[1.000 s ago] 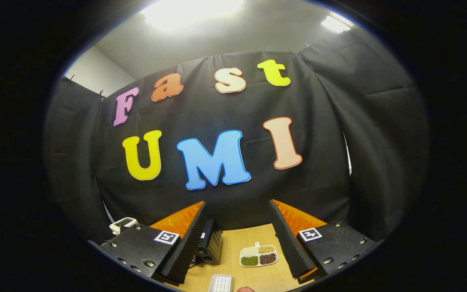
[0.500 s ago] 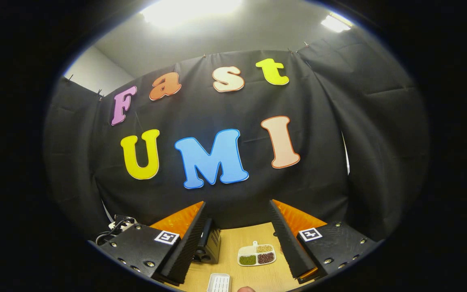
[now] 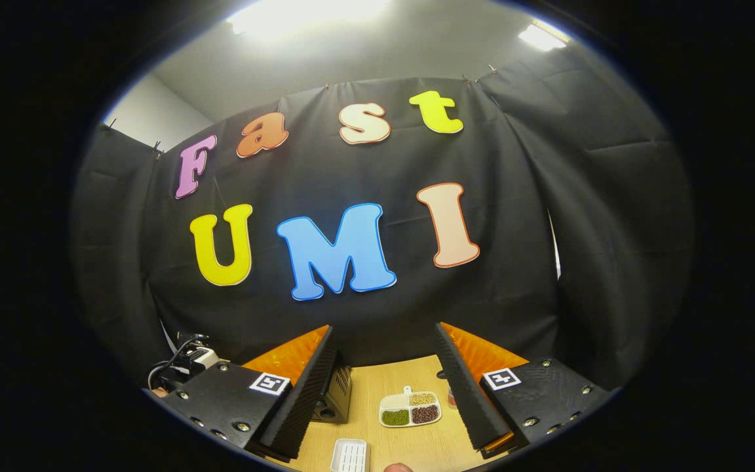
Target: Open the electric oven with the left hand, put the food in, and close the electric oven.
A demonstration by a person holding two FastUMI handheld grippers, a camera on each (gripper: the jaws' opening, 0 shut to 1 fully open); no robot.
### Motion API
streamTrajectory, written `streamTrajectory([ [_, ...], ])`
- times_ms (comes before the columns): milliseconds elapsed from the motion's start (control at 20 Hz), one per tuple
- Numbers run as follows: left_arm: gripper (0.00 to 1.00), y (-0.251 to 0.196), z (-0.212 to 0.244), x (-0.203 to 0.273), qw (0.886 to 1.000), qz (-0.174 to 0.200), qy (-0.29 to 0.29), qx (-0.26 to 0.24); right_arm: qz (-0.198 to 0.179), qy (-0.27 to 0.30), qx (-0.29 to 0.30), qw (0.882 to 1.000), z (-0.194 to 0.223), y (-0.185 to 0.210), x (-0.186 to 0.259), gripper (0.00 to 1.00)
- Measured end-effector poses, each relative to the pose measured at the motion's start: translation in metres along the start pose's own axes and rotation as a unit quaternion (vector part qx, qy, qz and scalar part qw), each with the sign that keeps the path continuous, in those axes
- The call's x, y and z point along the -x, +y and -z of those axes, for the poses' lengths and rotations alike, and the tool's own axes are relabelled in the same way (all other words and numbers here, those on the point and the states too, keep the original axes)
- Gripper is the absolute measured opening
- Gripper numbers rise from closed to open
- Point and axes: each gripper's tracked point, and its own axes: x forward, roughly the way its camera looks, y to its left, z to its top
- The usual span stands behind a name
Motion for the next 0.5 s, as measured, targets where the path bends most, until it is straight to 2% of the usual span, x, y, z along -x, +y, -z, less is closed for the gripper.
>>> streamTrajectory([
  [300, 0.99, -0.015, -0.039, 0.046, 0.997, 0.006, -0.081, -0.008, -0.008, 0.006, -0.005, 1.0, 0.005, 0.004, 0.002, 0.92],
  [500, 0.97, -0.017, -0.084, 0.106, 0.985, -0.007, -0.17, -0.016, -0.015, 0.008, -0.001, 1.0, 0.004, 0.012, -0.002, 0.92],
])
